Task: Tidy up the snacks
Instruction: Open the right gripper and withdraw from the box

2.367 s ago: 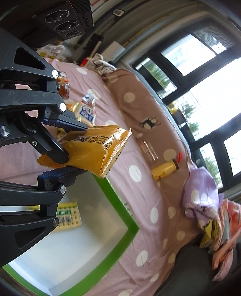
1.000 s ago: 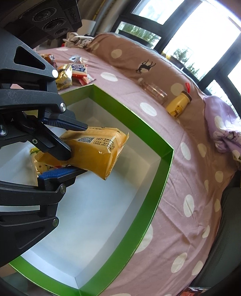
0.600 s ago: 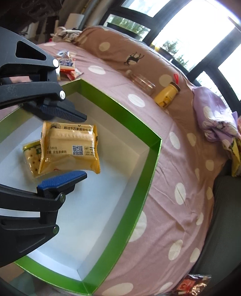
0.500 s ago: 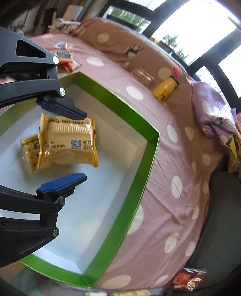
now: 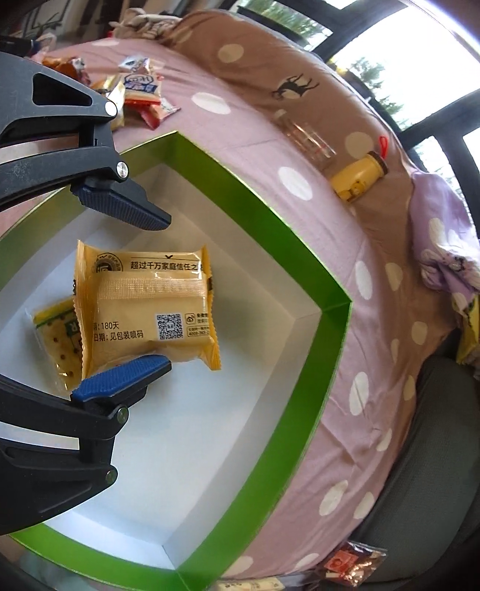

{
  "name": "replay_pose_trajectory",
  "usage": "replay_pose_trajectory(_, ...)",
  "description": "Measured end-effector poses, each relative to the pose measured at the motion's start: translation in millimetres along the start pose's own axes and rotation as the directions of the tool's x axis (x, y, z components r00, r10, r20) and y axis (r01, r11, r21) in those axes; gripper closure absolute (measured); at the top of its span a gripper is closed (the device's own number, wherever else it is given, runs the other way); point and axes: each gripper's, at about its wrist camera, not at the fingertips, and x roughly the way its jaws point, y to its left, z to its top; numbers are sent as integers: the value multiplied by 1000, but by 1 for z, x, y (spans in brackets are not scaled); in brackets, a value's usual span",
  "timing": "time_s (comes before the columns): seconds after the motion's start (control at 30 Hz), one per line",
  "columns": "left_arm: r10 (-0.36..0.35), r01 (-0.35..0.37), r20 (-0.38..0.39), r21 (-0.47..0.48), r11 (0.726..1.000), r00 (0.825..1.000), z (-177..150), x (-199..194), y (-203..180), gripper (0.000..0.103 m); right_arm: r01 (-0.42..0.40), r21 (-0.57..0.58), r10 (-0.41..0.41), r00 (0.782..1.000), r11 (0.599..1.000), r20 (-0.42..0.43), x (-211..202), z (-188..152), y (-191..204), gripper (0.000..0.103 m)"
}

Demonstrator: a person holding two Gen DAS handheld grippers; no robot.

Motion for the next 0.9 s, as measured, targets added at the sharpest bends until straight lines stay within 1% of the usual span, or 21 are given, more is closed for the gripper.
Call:
replay_pose_trajectory(0.07,13,-13,9,-37,999,1000,-3,-4,13,33,36,10,-36,999,999,29,-3,0,0,32)
replay_pose_trajectory(0.13,38,-37,4,-52,998,999,-5,-2,22,33,38,37,-40,998,999,53,-6,1,-2,32)
replay_pose_trajectory(0.17,51,-51,-2,-52,997,999,-5,-1,27,33,39,64,-45,995,997,84,-10,1,-4,32)
replay_pose_trajectory(0.2,60,-60,-3,-53,997,998,-6,-1,31,33,36,74,-44,993,997,111,-13,1,-4,32)
replay_pose_trajectory(0.23,70,-70,-7,-62,996,998,-8,1,36,33,33,70,-42,992,997,119,-13,1,-3,32)
replay_pose_trajectory(0.3,70,-71,-19,-95,993,997,-10,3,45,33,54,49,-59,993,997,100,-8,1,0,32)
replay_pose_trajectory(0.37,71,-74,-27,-115,991,997,-11,4,50,33,89,29,-91,994,996,64,1,0,3,32)
replay_pose_trajectory(0.4,80,-82,-25,-114,990,996,-12,3,51,33,95,18,-96,994,995,50,5,-1,4,32)
replay_pose_trajectory(0.43,86,-88,-25,-111,990,996,-12,2,53,33,82,13,-82,996,997,41,7,-2,6,32)
replay_pose_trajectory(0.5,85,-88,-24,-108,990,996,-13,2,55,33,64,-12,-63,996,998,59,6,-4,13,32)
replay_pose_trajectory(0.57,63,-66,-26,-117,991,998,-12,2,56,33,122,-44,-117,988,992,102,4,-4,22,32)
replay_pose_trajectory(0.6,54,-57,-27,-120,991,998,-12,3,55,33,132,-50,-126,986,990,113,3,-4,25,32)
replay_pose_trajectory(0.67,44,-48,-30,-118,992,999,-12,4,54,33,115,-39,-110,988,993,112,5,-3,27,32)
replay_pose_trajectory(0.77,45,-48,-31,-109,993,999,-12,6,53,33,91,-26,-88,993,996,83,12,1,35,32)
replay_pose_trajectory(0.9,60,-65,-39,-119,991,997,-12,10,57,33,92,-19,-91,993,996,74,18,3,48,32)
